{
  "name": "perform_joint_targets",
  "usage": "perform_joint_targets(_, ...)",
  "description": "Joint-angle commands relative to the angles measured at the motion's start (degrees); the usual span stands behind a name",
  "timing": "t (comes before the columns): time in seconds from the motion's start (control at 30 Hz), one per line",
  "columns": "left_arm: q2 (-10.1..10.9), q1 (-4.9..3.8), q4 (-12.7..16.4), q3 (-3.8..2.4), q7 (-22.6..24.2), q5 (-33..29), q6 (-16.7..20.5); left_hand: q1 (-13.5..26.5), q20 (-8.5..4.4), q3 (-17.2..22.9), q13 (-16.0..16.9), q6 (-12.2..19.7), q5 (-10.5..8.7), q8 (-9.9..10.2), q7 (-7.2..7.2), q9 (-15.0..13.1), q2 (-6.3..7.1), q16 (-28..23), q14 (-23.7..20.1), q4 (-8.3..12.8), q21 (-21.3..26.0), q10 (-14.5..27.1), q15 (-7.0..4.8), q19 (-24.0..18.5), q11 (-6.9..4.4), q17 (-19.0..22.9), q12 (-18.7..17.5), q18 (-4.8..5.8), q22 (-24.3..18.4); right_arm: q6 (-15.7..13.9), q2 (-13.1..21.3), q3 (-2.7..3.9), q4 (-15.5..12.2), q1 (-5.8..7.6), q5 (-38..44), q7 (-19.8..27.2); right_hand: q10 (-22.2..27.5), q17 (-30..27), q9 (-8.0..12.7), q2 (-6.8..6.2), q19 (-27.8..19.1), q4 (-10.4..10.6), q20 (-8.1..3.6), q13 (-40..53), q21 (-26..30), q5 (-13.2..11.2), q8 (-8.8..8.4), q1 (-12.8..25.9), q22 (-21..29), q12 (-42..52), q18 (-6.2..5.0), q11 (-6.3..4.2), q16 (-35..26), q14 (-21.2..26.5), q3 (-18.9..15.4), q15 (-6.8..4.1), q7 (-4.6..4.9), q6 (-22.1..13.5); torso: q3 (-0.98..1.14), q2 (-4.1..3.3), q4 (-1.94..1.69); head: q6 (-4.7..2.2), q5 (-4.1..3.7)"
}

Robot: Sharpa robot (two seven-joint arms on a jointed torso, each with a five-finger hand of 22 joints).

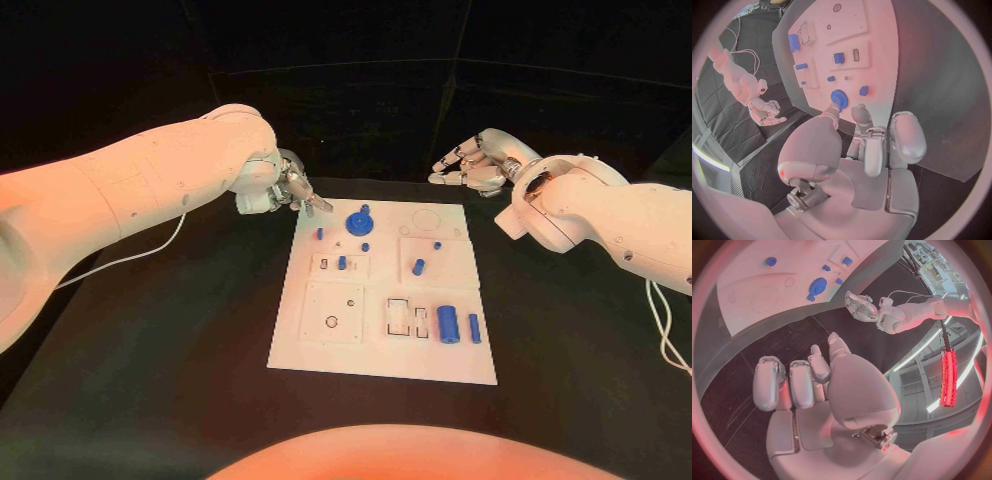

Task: Assemble the parts on the task board

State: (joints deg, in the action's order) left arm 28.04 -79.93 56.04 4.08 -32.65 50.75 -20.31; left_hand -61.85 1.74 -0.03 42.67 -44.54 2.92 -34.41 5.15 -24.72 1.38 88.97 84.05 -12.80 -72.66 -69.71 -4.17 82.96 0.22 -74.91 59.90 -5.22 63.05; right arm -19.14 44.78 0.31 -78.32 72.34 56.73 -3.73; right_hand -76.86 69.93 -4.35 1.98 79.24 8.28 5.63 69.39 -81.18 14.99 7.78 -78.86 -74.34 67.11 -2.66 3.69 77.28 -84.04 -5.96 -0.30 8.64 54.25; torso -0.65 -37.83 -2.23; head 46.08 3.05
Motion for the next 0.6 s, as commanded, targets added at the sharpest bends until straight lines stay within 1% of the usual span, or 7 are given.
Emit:
perform_joint_targets(0.03,-1.1,0.31,-2.5,0.0,2.6,1.8,-0.7,0.4,0.37,-1.2,0.0,-0.7,-0.26,0.4,-0.12,0.3,-0.5,0.1,5.5,-0.6,0.1,0.0,0.51,0.0,0.19,-13.4,-0.1,0.16,0.2,0.1,0.0,0.04,-0.1,0.1,-0.1,0.8,0.4,-0.1,0.1,0.09,-0.5,0.3,-0.02,0.0,0.3,0.3,0.35,0.4,0.1,-0.4,-1.18,-0.16,-0.4,-1.9,0.0,-0.47,-0.05,-0.5,-0.13,-0.34,0.24,-0.1,0.07)
perform_joint_targets(0.1,-1.8,0.62,-3.9,0.0,3.1,2.9,-0.1,1.9,0.36,-3.1,0.0,-1.2,-0.28,0.6,-0.26,0.6,0.06,0.1,5.5,-2.1,0.0,0.0,0.42,0.1,0.12,-13.4,0.0,0.19,0.6,0.0,-0.1,0.04,-0.1,0.09,-0.1,0.9,0.4,-0.1,0.1,0.09,-0.5,0.3,-0.02,0.0,0.3,0.3,0.35,0.4,0.1,-0.4,-1.18,-0.16,-0.4,-1.9,0.0,-0.47,-0.05,-0.5,-0.16,-0.44,0.31,-0.09,0.19)
perform_joint_targets(0.17,-2.4,0.89,-4.8,0.0,3.3,3.5,0.1,2.3,0.33,-4.0,0.1,-1.5,-0.27,0.7,-0.3,0.8,0.15,0.1,5.6,-2.9,-0.2,-0.1,0.38,0.2,0.06,-13.5,0.1,0.22,0.7,-0.1,-0.1,0.04,-0.1,0.09,-0.1,1.0,0.4,-0.2,0.1,0.18,-0.6,0.3,-0.03,-0.1,0.5,0.5,0.36,0.3,0.3,-0.4,-1.22,-0.17,-0.4,-1.9,0.0,-0.48,-0.04,-0.5,-0.19,-0.49,0.39,-0.05,0.27)
perform_joint_targets(0.3,-3.5,1.62,-6.6,0.0,3.7,4.6,-0.7,1.4,0.28,-4.6,0.2,-1.9,-0.26,0.9,-0.35,1.1,-0.06,0.2,5.6,-3.0,-0.4,-0.1,0.35,0.3,-0.01,-13.6,0.2,0.27,1.1,-0.2,0.0,0.04,-0.1,0.08,-0.1,1.2,0.4,-0.1,0.1,0.21,-0.6,0.3,-0.03,-0.1,0.5,0.7,0.37,0.2,0.3,-0.4,-1.23,-0.17,-0.4,-1.9,0.0,-0.49,-0.04,-0.5,-0.16,-0.44,0.28,0.12,0.24)
perform_joint_targets(0.33,-3.9,1.93,-7.0,0.0,3.8,5.1,-1.0,0.5,0.28,-4.6,0.3,-2.0,-0.25,0.9,-0.4,1.2,-0.5,0.3,5.6,-2.8,-0.5,-0.2,0.32,0.3,-0.02,-13.7,0.4,0.3,1.3,-0.2,-0.1,0.04,-0.1,0.08,-0.1,1.2,0.4,-0.1,0.1,0.21,-0.6,0.3,-0.03,-0.1,0.5,0.7,0.37,0.2,0.3,-0.4,-1.23,-0.17,-0.4,-1.9,0.0,-0.49,-0.04,-0.5,-0.15,-0.39,0.22,0.1,0.21)
perform_joint_targets(0.5,-4.9,3.03,-8.5,-0.02,4.0,6.5,-2.0,-0.8,0.26,-4.7,0.5,-2.4,-0.23,1.0,-0.43,1.5,-1.25,0.3,5.6,-2.6,-0.7,-0.4,0.3,0.4,-0.05,-13.8,0.6,0.34,1.5,-0.2,-0.1,0.05,-0.2,0.07,-0.1,1.4,0.4,-0.2,0.1,0.28,-0.6,0.3,-0.04,-0.1,0.5,1.0,0.39,0.0,0.3,-0.4,-1.22,-0.18,-0.5,-1.9,0.1,-0.49,-0.03,-0.6,-0.17,-0.34,0.33,0.09,0.34)
perform_joint_targets(0.6,-5.4,3.41,-9.1,-0.02,4.0,7.1,-2.6,-1.0,0.27,-4.8,0.6,-2.5,-0.23,1.1,-0.42,1.5,-1.56,0.3,5.6,-2.7,-0.8,-0.4,0.31,0.4,-0.04,-13.8,0.7,0.36,1.7,-0.2,0.0,0.05,-0.2,0.07,-0.1,1.4,0.5,-0.1,0.0,0.38,-0.6,0.2,-0.05,-0.1,0.5,1.8,0.44,-0.2,0.3,-0.4,-1.22,-0.18,-0.5,-1.9,0.1,-0.5,-0.02,-0.6,-0.12,-0.37,0.24,0.1,0.26)
